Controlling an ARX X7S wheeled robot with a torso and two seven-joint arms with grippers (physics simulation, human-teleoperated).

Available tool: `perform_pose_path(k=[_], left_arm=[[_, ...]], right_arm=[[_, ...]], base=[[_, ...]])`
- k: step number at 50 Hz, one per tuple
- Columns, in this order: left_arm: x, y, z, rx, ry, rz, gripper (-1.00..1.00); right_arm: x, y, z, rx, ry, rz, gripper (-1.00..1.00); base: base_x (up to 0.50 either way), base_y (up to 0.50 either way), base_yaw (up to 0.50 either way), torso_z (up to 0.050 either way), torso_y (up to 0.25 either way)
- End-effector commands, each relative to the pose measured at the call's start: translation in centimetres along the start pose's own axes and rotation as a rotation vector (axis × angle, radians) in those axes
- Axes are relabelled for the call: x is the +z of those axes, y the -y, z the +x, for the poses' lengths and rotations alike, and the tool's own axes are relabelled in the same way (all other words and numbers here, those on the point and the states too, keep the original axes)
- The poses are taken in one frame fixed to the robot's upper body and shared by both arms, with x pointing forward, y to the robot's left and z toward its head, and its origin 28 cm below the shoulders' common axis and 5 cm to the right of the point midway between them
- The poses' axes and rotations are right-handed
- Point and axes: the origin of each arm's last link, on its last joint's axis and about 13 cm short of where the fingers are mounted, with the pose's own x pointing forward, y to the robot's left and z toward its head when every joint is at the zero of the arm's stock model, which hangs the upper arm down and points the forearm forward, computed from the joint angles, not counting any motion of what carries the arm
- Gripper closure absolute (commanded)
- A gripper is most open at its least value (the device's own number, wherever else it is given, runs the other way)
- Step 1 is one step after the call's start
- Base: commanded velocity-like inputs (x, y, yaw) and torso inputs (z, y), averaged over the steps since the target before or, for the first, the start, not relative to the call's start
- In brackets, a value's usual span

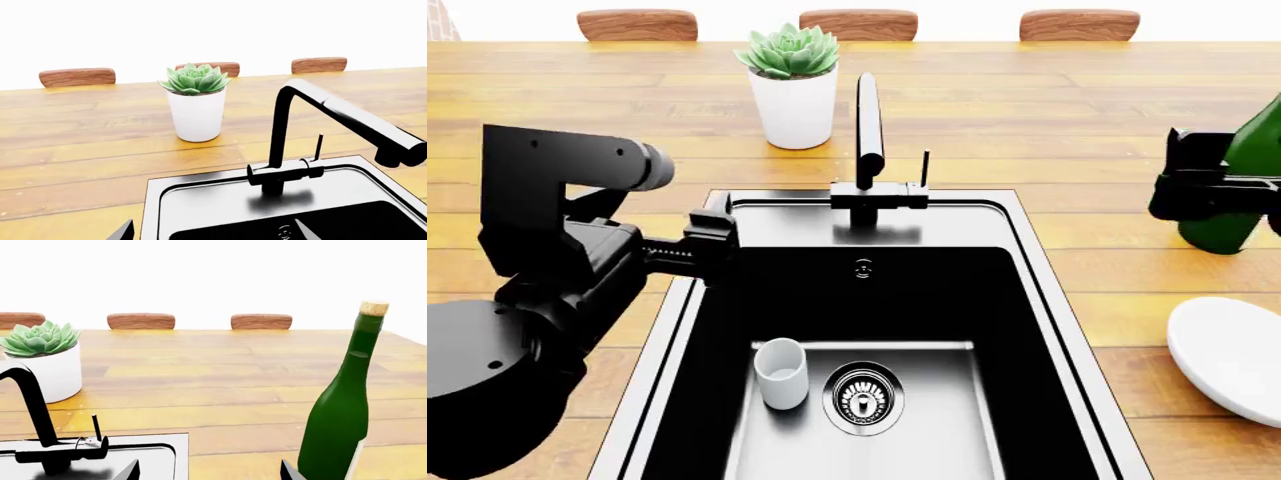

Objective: Pick the cup and bowl from the sink and place them on the counter for drying.

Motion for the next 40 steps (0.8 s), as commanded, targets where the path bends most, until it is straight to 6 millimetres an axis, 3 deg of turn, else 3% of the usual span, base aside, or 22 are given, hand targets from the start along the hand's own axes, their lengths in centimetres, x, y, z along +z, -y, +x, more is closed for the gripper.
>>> perform_pose_path(k=[1,6,20,32,40], left_arm=[[-1.6,2.1,0.4,-0.002,-0.045,-0.022,-1.0],[-2.2,3.0,0.6,0.009,-0.075,0.057,-1.0],[-2.7,6.2,3.4,-0.041,-0.142,-0.078,-1.0],[-5.1,8.5,6.1,-0.054,-0.259,-0.12,-1.0],[-7.3,9.0,6.6,-0.025,-0.336,-0.149,-1.0]], right_arm=[[1.0,-1.3,1.9,0.037,0.026,-0.028,-1.0],[1.0,-1.3,2.2,0.036,0.035,-0.031,-1.0],[0.5,-1.4,1.8,0.037,0.033,-0.017,-1.0],[0.1,-1.1,0.7,0.034,0.03,-0.009,-1.0],[-0.3,-1.0,0.7,0.03,0.025,-0.003,-1.0]], base=[[0.0,0.0,0.0,0.0,0.0],[0.0,0.0,0.0,0.0,0.0],[0.0,0.0,0.0,0.0,0.0],[0.0,0.0,0.0,0.0,0.0],[0.0,0.0,0.0,0.0,0.0]])
